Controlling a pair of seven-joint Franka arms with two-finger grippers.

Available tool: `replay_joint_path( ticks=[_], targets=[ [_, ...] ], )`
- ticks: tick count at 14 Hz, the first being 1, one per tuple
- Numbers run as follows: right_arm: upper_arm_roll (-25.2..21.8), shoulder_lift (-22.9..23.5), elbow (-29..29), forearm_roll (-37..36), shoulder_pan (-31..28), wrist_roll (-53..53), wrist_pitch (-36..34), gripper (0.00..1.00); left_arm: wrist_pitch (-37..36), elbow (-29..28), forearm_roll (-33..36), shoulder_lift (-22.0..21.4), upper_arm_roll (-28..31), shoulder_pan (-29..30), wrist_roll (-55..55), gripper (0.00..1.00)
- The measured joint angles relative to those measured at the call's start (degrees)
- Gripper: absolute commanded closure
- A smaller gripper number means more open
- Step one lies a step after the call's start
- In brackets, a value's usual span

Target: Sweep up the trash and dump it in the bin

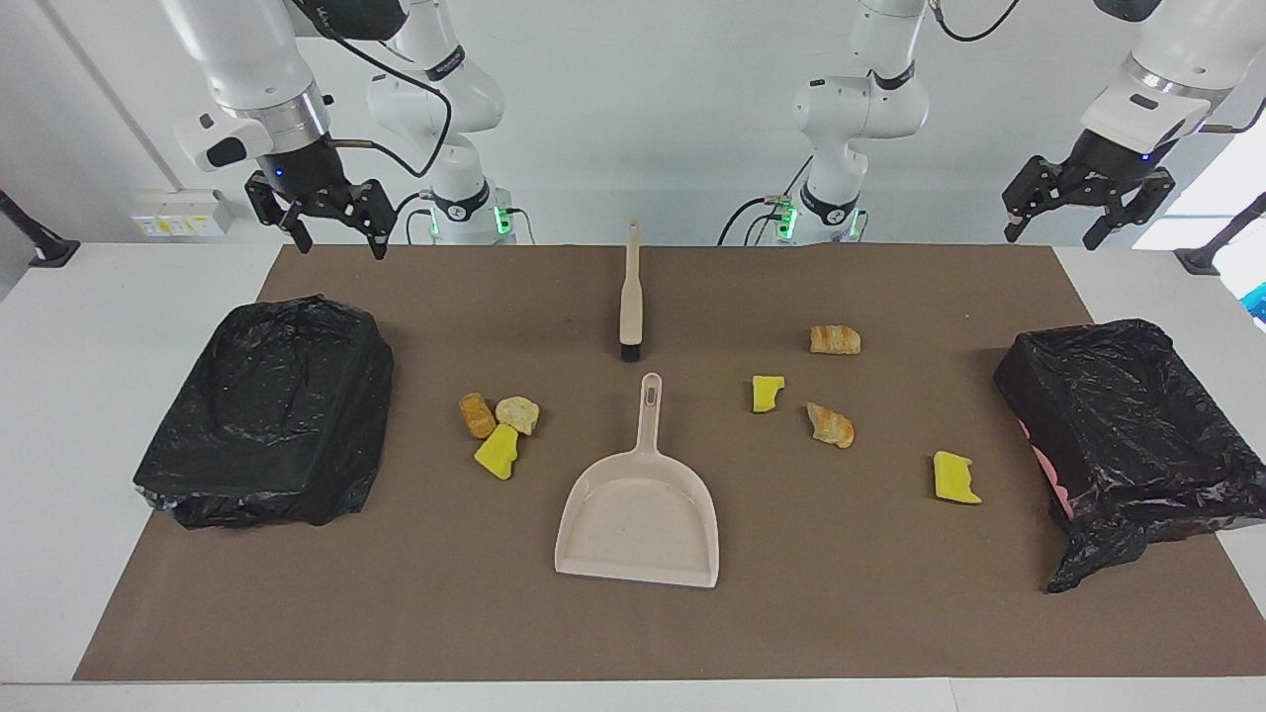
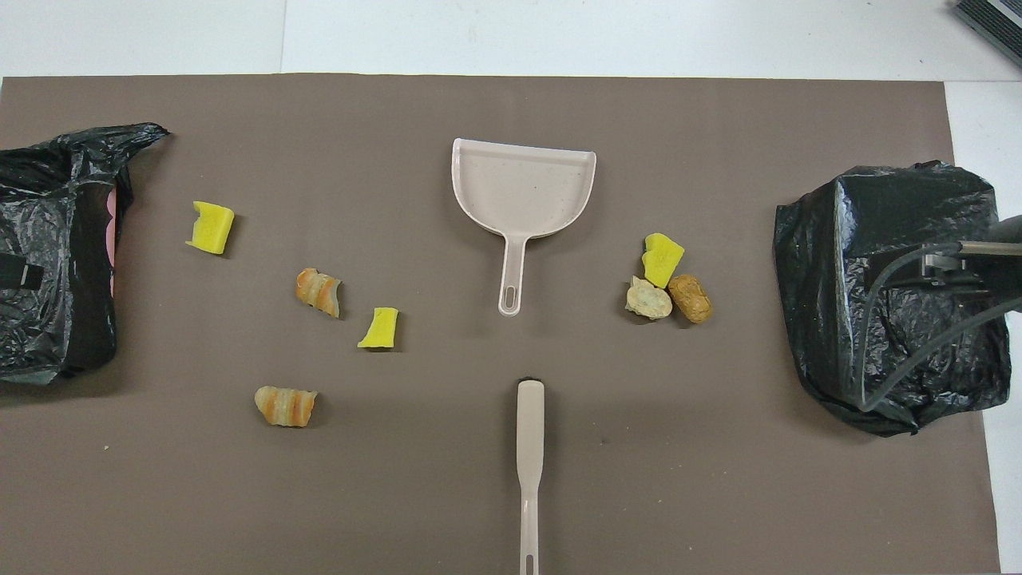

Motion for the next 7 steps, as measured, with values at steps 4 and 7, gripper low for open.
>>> replay_joint_path(
  ticks=[4,7],
  targets=[
    [0.0,-0.3,0.1,0.0,0.0,0.0,-0.1,0.00,0.0,0.0,0.0,0.0,0.0,0.0,0.0,0.00],
    [0.0,-0.4,0.1,0.0,0.0,0.0,-0.1,0.00,-0.1,0.0,0.0,0.0,-0.1,0.0,0.0,0.00]
  ],
)
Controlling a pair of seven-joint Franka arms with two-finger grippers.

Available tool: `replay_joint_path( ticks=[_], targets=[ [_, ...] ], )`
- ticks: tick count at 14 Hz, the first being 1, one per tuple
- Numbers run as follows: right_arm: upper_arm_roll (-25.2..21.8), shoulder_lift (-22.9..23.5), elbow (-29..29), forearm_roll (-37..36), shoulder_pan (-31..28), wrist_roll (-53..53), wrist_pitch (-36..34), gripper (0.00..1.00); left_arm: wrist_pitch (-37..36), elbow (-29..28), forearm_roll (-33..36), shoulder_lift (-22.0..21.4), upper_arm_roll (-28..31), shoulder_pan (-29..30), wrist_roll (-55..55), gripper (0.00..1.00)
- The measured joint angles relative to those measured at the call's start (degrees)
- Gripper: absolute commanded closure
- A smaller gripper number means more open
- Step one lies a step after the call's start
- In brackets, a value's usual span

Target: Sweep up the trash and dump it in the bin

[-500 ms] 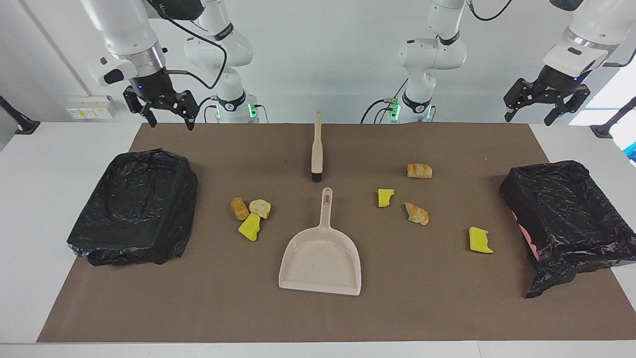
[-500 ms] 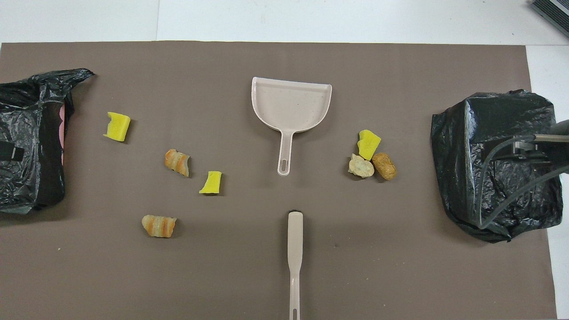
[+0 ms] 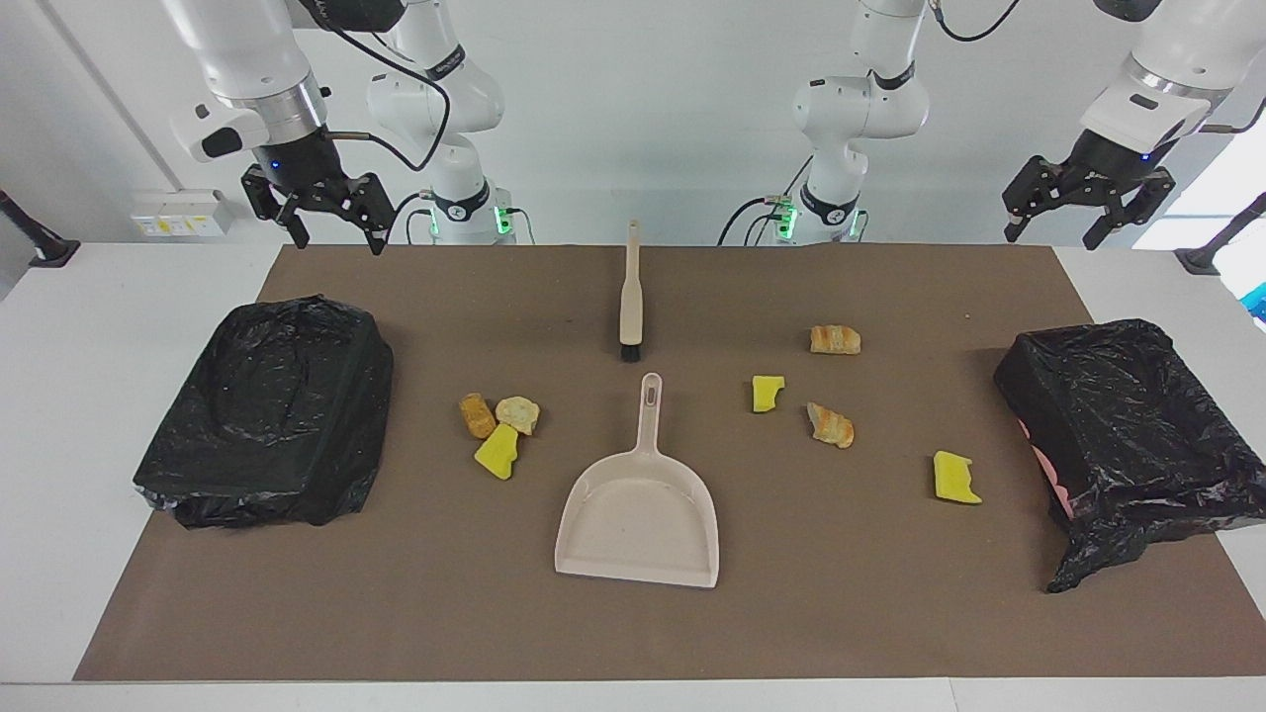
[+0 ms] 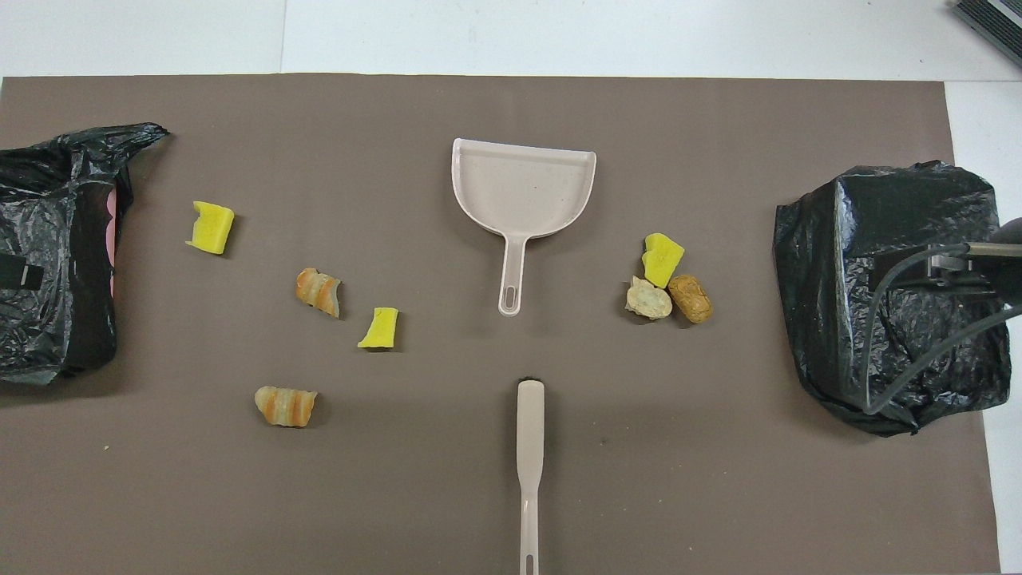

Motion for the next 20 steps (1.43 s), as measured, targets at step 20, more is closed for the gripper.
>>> replay_joint_path(
  ticks=[20],
  targets=[
    [0.2,19.5,0.0,0.0,10.8,8.1,15.8,0.00,2.0,-19.8,-0.2,-11.3,-3.4,-23.2,-21.6,0.00]
  ],
)
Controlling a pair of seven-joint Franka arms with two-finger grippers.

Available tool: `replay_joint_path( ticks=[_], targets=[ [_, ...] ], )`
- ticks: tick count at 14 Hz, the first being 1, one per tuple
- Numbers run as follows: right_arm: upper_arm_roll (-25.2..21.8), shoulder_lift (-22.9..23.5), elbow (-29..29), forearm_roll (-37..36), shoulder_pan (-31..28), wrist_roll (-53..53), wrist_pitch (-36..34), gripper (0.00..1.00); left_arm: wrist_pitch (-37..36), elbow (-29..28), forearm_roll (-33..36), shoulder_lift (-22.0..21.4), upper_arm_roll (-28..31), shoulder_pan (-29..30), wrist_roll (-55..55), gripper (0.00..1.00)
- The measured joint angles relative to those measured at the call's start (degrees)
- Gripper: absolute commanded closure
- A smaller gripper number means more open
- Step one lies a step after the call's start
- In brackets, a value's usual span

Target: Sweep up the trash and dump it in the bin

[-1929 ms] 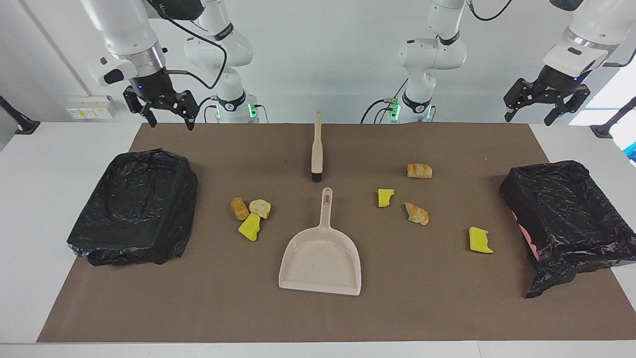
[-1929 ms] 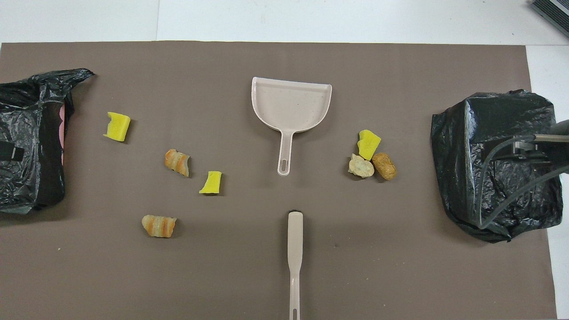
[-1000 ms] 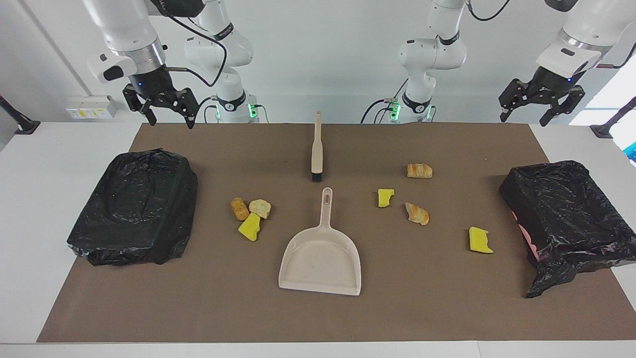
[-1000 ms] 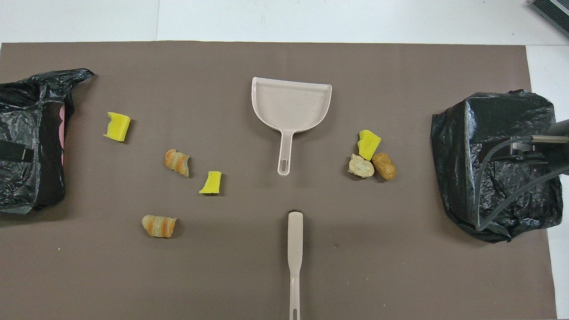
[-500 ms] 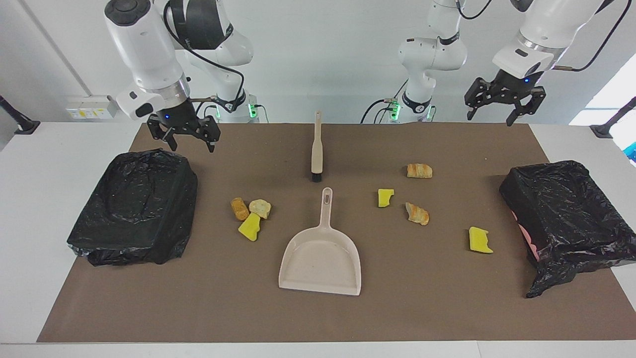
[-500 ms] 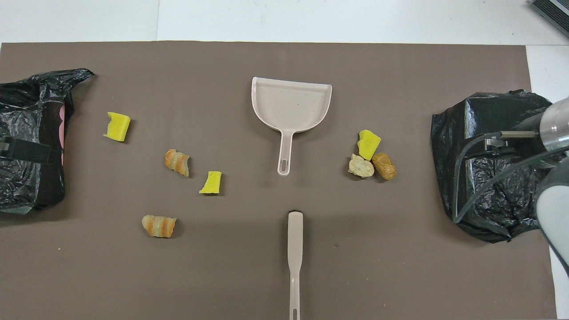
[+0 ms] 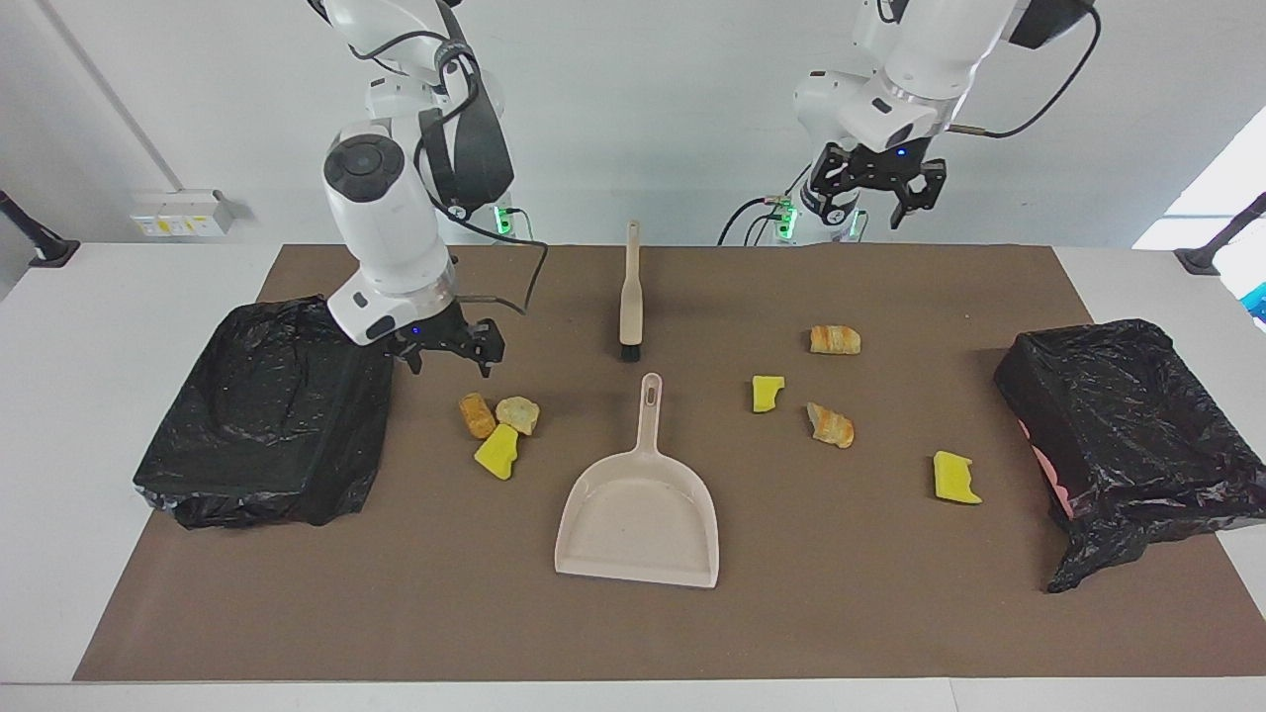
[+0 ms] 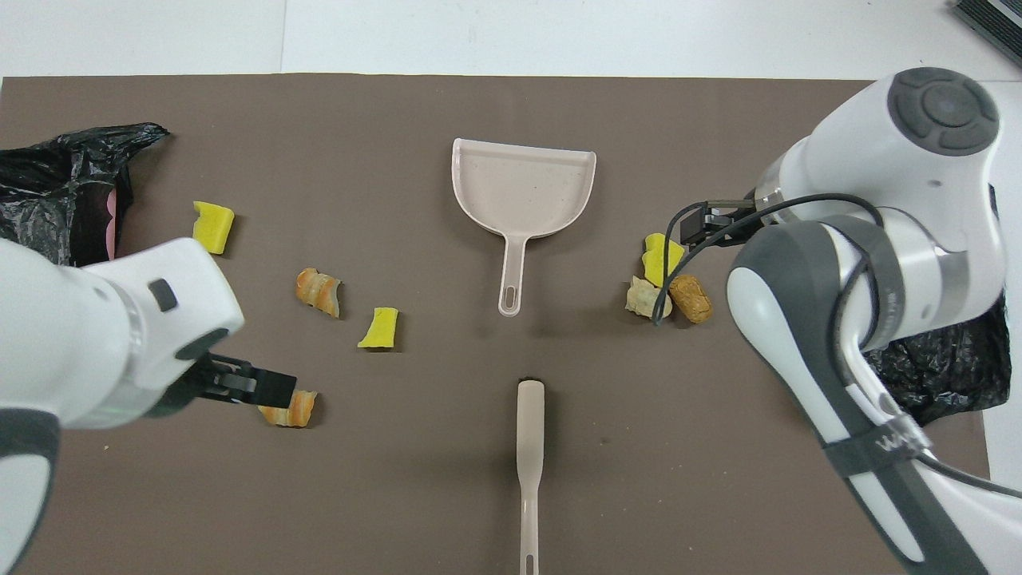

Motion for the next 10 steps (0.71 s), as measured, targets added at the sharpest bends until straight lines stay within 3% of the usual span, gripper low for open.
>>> replay_joint_path(
  ticks=[4,10],
  targets=[
    [0.0,6.1,3.9,-0.3,3.1,3.9,1.3,0.00,7.6,-12.4,-0.1,-5.6,-0.6,-10.4,-11.4,0.00],
    [0.1,20.2,20.9,-0.3,13.7,21.1,0.4,0.00,25.6,-26.2,-0.3,-4.7,-0.8,-24.3,-26.8,0.00]
  ],
)
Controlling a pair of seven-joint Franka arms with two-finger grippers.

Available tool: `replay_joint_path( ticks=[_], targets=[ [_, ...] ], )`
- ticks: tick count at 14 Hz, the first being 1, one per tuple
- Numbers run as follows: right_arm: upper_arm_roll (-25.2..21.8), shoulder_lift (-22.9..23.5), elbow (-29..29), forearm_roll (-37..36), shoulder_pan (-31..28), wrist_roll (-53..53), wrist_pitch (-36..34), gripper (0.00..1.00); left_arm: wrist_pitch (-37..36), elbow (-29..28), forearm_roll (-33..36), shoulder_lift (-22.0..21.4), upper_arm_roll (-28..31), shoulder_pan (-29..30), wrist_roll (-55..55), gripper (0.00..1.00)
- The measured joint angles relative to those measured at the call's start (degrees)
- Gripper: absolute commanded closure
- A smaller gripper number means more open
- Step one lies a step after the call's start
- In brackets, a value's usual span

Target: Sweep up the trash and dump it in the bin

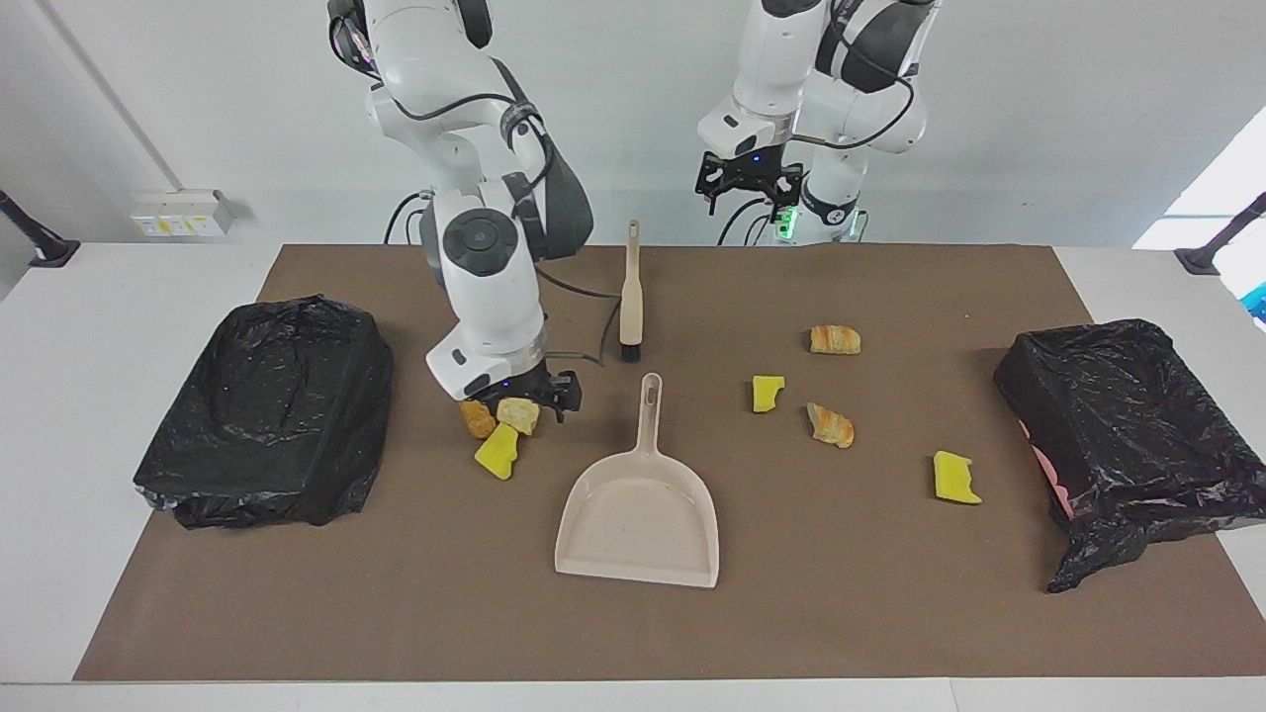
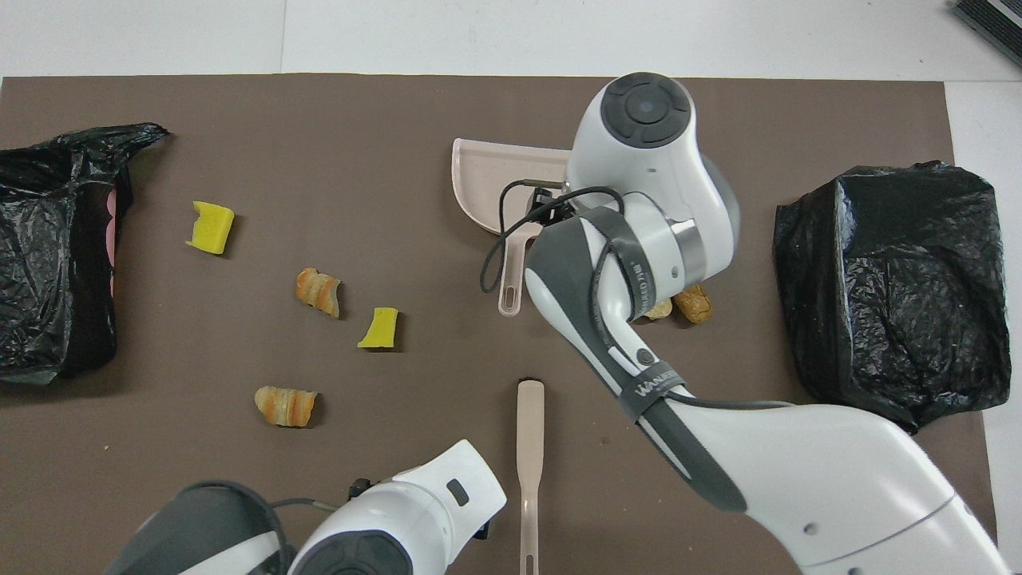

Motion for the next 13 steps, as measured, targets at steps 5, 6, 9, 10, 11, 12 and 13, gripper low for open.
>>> replay_joint_path(
  ticks=[5,6,9,10,11,12,13],
  targets=[
    [1.0,3.8,2.3,2.3,1.9,2.0,0.0,0.00,13.9,-3.9,0.0,9.2,-0.1,-10.2,-11.8,0.00],
    [1.6,3.9,2.3,2.5,1.9,2.0,-0.1,0.00,15.9,-3.9,0.0,10.9,-0.1,-11.4,-13.8,0.00],
    [2.6,5.0,2.3,2.5,2.8,2.0,-0.2,0.00,19.1,-4.0,0.0,13.6,-0.1,-13.6,-15.8,0.00],
    [2.6,5.4,2.3,2.5,3.1,1.9,-0.2,0.00,19.9,-4.1,0.0,14.5,-0.1,-14.3,-16.4,0.00],
    [2.6,5.6,2.3,2.5,3.1,1.6,-0.2,0.04,21.0,-4.1,0.0,15.7,-0.1,-15.1,-17.1,0.00],
    [2.6,5.6,2.3,2.5,3.0,1.3,-0.2,0.19,22.0,-4.0,0.0,16.8,-0.1,-15.6,-17.7,0.00],
    [2.6,5.6,2.3,2.5,2.9,1.3,-0.2,0.40,22.3,-3.8,0.0,17.5,0.0,-15.8,-18.0,0.00]
  ],
)
